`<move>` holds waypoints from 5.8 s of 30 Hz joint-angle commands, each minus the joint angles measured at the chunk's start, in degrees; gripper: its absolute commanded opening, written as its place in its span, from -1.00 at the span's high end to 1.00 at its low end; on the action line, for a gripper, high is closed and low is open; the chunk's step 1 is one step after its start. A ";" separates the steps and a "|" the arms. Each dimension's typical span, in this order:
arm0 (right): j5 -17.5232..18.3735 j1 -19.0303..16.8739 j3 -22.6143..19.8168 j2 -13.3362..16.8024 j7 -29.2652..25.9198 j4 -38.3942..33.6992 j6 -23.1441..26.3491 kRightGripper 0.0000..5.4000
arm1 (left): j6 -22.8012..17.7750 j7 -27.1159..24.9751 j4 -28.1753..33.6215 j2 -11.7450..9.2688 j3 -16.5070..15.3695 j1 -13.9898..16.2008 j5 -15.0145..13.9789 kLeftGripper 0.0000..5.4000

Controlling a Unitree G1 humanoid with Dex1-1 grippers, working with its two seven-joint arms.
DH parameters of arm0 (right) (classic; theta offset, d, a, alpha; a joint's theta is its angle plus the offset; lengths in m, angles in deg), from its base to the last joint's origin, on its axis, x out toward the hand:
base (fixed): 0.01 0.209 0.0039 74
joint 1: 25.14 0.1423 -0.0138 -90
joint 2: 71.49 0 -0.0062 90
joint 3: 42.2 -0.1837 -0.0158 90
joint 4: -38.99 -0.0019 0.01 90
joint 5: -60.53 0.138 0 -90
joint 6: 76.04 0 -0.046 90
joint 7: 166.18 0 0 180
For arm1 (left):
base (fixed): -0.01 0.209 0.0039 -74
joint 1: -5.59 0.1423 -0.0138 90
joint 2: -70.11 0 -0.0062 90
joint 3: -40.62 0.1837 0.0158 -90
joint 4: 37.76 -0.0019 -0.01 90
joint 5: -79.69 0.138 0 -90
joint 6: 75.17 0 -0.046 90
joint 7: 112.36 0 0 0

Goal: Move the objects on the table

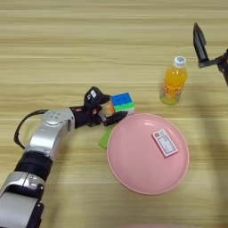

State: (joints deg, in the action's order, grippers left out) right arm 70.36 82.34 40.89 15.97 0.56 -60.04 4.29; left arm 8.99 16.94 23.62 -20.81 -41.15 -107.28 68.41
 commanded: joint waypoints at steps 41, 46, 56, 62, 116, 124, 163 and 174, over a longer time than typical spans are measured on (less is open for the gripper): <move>-0.11 0.05 0.05 -0.43 -0.95 1.23 -1.39 -1.00 | -6.28 11.34 26.39 -5.68 -9.87 20.41 -3.16 -0.21; -0.06 -0.04 0.17 -0.61 -0.88 0.85 -1.28 -1.00 | -6.79 12.78 25.11 -4.86 -9.01 21.89 -2.13 -0.21; 0.35 -0.26 -0.05 -0.53 -1.15 0.88 -1.34 -1.00 | -6.19 13.84 24.58 -4.35 -8.39 22.32 -1.79 -0.46; 0.47 -0.30 -0.10 -0.51 -1.31 1.06 -1.50 -1.00 | -4.26 14.61 24.77 -3.61 -8.65 22.21 -2.21 -0.72; -7.51 -21.03 -5.09 -4.54 7.40 4.89 -18.73 -1.00 | 34.03 42.96 25.51 9.42 -18.17 26.94 9.49 -0.99; -8.14 -25.88 -3.57 -6.55 8.30 8.90 -22.91 -1.00 | 34.61 44.56 24.03 9.70 -18.50 30.19 8.70 -0.99; -0.23 -24.33 -2.67 -5.78 1.39 17.18 -24.38 -1.00 | 34.83 41.03 21.15 8.17 -18.64 30.59 5.28 -0.99; -0.37 -24.04 -3.00 -5.66 1.56 17.38 -24.43 -1.00 | 35.20 41.82 21.07 8.41 -18.74 30.26 5.52 -0.99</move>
State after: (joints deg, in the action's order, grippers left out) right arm 69.84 57.72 38.29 9.99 2.08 -43.10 -20.32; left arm 44.06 58.51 44.94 -12.05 -59.87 -76.57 73.49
